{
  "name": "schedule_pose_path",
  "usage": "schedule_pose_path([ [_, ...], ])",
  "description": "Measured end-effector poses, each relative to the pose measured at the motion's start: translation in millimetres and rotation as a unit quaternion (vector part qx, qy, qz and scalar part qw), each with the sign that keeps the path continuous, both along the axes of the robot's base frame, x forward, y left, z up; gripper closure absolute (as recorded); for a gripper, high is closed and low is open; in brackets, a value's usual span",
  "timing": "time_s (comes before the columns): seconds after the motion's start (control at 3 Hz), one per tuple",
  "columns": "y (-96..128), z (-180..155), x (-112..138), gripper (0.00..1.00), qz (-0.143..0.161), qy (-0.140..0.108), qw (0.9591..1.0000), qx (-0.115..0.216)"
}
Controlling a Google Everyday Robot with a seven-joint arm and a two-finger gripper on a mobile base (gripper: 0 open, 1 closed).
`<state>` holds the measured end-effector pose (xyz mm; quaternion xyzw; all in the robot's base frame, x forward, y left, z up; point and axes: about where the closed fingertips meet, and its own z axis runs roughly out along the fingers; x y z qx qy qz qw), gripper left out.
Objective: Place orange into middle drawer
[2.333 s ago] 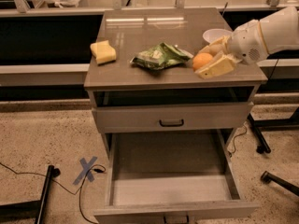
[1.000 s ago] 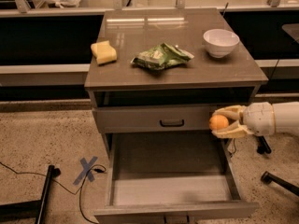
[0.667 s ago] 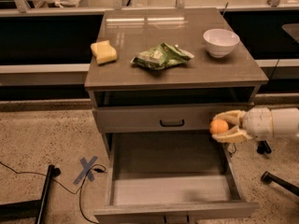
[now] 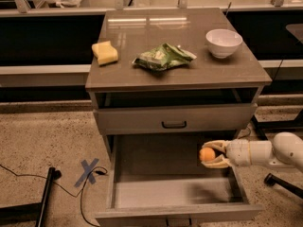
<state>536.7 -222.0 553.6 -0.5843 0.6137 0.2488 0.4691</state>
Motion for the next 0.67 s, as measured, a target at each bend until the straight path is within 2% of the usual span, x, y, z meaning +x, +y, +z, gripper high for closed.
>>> schedule_pose_path([
  [0.33,0,0,0,1.0,0.0,0.0,1.0,0.0],
  [0.67,23,-48,-16,1.0,0.014,0.06,0.9981,-0.001],
])
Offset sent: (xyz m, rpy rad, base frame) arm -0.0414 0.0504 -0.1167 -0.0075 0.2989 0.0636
